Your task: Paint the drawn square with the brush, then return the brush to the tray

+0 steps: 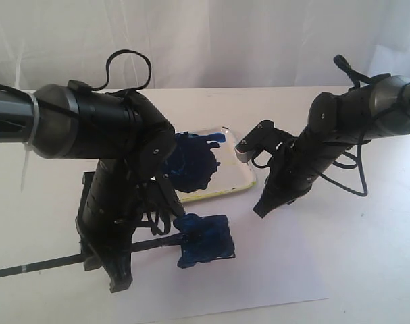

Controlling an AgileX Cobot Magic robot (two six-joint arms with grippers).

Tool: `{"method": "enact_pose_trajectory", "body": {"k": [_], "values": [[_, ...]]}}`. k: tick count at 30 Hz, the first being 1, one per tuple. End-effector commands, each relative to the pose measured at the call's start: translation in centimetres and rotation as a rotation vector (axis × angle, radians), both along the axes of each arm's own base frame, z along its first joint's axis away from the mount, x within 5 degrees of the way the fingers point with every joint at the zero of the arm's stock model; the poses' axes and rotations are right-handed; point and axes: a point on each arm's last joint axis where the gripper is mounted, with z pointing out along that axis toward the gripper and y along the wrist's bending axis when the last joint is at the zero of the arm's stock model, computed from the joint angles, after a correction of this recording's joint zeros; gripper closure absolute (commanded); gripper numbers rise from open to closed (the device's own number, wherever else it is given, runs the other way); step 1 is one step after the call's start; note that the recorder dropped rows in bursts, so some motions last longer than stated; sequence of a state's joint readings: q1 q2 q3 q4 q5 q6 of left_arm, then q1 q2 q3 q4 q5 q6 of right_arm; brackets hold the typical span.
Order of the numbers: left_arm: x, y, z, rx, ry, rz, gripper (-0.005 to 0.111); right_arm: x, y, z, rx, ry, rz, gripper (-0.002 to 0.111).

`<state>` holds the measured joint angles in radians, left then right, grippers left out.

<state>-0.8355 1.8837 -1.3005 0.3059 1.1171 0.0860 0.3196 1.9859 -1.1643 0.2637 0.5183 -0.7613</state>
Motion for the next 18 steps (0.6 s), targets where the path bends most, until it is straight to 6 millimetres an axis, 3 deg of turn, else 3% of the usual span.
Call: {"method": "enact_pose_trajectory", "body": {"k": [1, 9, 18], "values": [[0.2, 0.9, 0.6, 0.126, -0.045, 0.034, 0.107, -0.1, -0.1, -0.5, -0.016, 0.017, 0.014, 0.108], [-0.2, 0.4, 0.7, 0.046, -0.008, 0.01, 0.107, -0.1, -0.1, -0.5, -0.016, 0.017, 0.014, 0.108], [-0.8, 0.5, 2.7, -0.041, -0.021, -0.001, 0.107, -0.1, -0.1, -0.5, -0.016, 0.017, 0.014, 0.108]]}}
